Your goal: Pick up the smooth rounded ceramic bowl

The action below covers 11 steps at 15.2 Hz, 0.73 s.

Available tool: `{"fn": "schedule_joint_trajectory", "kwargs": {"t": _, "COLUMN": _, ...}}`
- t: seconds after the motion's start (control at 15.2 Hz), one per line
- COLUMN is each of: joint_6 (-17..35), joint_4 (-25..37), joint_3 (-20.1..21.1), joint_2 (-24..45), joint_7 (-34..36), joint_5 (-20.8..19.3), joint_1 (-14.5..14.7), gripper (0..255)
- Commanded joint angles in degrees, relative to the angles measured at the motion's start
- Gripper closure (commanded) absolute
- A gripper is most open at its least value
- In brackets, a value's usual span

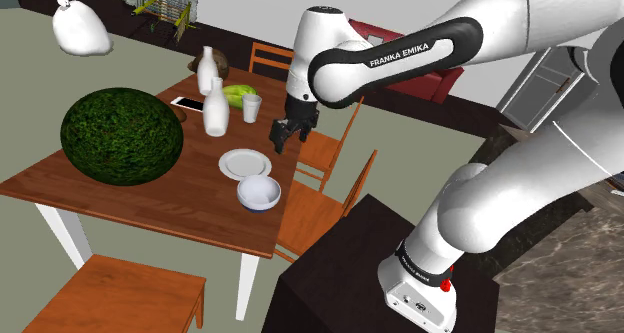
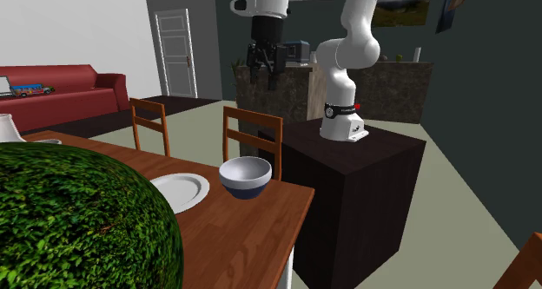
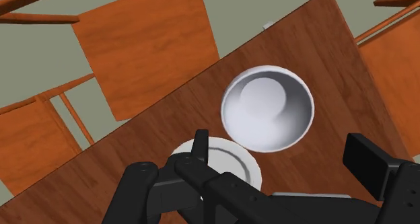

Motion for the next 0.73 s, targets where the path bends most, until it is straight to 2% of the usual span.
{"fn": "schedule_joint_trajectory", "kwargs": {"t": 0.0, "joint_6": 3.6, "joint_4": 0.1, "joint_3": 0.9, "joint_2": 4.0, "joint_7": 1.3, "joint_5": -0.4, "joint_1": 0.0, "gripper": 0}}
{"fn": "schedule_joint_trajectory", "kwargs": {"t": 0.33, "joint_6": 10.8, "joint_4": 2.9, "joint_3": 3.0, "joint_2": 15.1, "joint_7": 5.8, "joint_5": -3.0, "joint_1": 0.2, "gripper": 0}}
{"fn": "schedule_joint_trajectory", "kwargs": {"t": 0.66, "joint_6": 16.4, "joint_4": 7.5, "joint_3": 3.9, "joint_2": 26.7, "joint_7": 11.3, "joint_5": -7.5, "joint_1": 1.2, "gripper": 0}}
